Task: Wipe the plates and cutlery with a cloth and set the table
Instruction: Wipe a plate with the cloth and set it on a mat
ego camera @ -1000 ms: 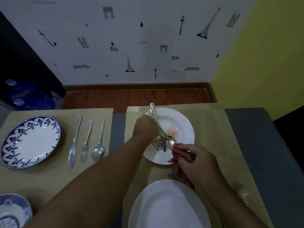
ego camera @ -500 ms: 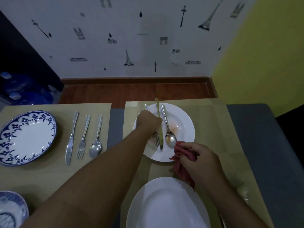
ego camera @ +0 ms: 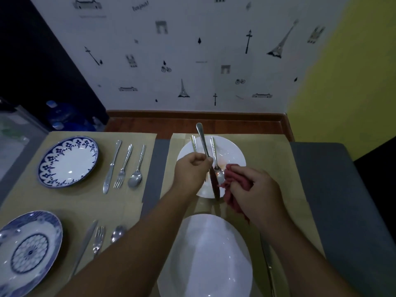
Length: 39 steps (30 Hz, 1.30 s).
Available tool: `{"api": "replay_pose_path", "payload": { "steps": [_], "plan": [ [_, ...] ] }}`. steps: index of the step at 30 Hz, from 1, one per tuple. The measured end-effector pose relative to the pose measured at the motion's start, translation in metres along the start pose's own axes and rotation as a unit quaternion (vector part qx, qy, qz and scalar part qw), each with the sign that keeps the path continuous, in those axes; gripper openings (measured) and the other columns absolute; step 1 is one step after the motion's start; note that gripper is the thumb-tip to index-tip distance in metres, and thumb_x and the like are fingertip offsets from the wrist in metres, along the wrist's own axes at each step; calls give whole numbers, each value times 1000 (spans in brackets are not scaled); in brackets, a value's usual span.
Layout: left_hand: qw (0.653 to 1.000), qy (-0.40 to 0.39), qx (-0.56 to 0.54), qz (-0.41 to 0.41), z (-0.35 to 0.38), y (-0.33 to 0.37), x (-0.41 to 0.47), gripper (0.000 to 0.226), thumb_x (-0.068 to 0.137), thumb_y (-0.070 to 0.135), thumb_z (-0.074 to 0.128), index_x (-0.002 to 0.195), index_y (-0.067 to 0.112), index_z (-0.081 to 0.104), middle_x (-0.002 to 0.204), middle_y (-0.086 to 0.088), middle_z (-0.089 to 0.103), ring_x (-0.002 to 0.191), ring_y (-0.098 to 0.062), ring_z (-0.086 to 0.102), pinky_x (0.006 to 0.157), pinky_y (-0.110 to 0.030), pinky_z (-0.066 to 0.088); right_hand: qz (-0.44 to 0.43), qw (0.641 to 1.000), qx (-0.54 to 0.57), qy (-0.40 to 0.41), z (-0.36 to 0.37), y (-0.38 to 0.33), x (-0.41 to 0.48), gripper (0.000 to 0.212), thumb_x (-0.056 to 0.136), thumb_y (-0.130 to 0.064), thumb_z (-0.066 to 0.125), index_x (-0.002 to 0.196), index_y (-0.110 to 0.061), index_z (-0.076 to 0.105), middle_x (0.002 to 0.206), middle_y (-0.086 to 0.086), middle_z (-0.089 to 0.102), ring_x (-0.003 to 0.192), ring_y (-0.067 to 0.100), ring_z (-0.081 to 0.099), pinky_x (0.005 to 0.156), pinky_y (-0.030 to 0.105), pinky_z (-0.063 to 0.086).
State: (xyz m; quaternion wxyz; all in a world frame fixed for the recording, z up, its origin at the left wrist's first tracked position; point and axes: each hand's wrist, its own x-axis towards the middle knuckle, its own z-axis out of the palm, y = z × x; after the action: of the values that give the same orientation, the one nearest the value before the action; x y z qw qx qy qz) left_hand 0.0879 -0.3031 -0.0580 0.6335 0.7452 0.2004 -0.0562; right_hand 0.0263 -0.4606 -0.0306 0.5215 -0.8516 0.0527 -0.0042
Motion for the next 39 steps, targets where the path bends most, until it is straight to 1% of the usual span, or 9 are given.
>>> {"api": "replay_pose_path", "payload": {
  "steps": [6, 10, 16, 18, 23, 27, 31, 36, 39],
  "plan": [
    [998, 7, -52, -20, 4, 0, -52, 5, 85, 20, 74, 86, 16, 74, 80, -3, 77, 83, -21, 73, 74, -34, 57, -64, 996, -28, -62, -9, -1, -10, 36, 92, -7, 63, 125, -20, 66, 102, -4, 66, 65, -4, 64, 56, 7, 48],
    [997, 10, -80, -5, -1, -1, -73, 17, 92, 29, 66, 82, 17, 72, 81, -4, 76, 79, -20, 72, 72, -37, 53, -113, 985, -98, -89, -9, 1, -13, 38, 91, -10, 65, 127, -20, 65, 107, -5, 64, 69, -12, 58, 63, 1, 45],
    [996, 31, -45, 63, -17, 8, -78, 14, 97, 22, 62, 93, 11, 69, 82, -3, 77, 83, -19, 74, 72, -30, 53, -143, 972, -115, -144, 6, -11, 7, 24, 84, -11, 66, 99, -30, 70, 87, 2, 67, 75, 25, 64, 65, 31, 56],
    [994, 31, -61, 80, -24, 12, -68, 10, 96, 18, 63, 94, 9, 68, 83, -6, 77, 82, -17, 74, 68, -22, 52, -160, 961, -182, -133, 16, -14, 24, 19, 84, -19, 69, 100, -30, 70, 91, 0, 68, 89, 27, 56, 82, 35, 49],
    [992, -20, -68, 101, -49, 11, -37, 11, 95, 13, 64, 100, 7, 72, 93, -3, 78, 87, -10, 73, 67, -11, 51, -179, 929, -292, -141, 44, -26, 53, 11, 92, -25, 62, 102, -23, 67, 95, 2, 64, 95, 24, 48, 76, 32, 42],
    [977, -128, -166, -42, -77, 10, -9, 22, 95, 1, 57, 110, 5, 73, 104, -11, 77, 98, -21, 71, 73, -21, 57, -219, 900, -357, -121, 60, -17, 73, 13, 88, -21, 63, 99, -26, 66, 94, -2, 63, 95, 24, 52, 79, 33, 40],
    [880, -235, -299, -283, -99, 20, 13, 31, 98, 16, 58, 117, -7, 67, 114, -25, 70, 95, -29, 70, 79, -33, 60, -263, 885, -376, -80, 62, -6, 76, 14, 81, -13, 70, 94, -20, 69, 93, 2, 65, 88, 27, 53, 78, 38, 48],
    [859, -306, -206, -355, -99, 28, 26, 32, 86, 4, 69, 115, -7, 67, 93, -15, 73, 63, -11, 70, 55, -18, 59, -307, 868, -385, -64, 58, 6, 82, 13, 81, -10, 71, 91, -19, 70, 91, 1, 64, 86, 24, 49, 74, 36, 47],
    [868, -317, -148, -351, -97, 22, 27, 18, 91, 5, 66, 104, -5, 72, 84, -12, 72, 62, -10, 66, 58, -18, 58, -295, 865, -397, -85, 47, 13, 93, 17, 80, -11, 74, 94, -20, 72, 94, -1, 66, 91, 25, 51, 76, 35, 48]
  ]
}}
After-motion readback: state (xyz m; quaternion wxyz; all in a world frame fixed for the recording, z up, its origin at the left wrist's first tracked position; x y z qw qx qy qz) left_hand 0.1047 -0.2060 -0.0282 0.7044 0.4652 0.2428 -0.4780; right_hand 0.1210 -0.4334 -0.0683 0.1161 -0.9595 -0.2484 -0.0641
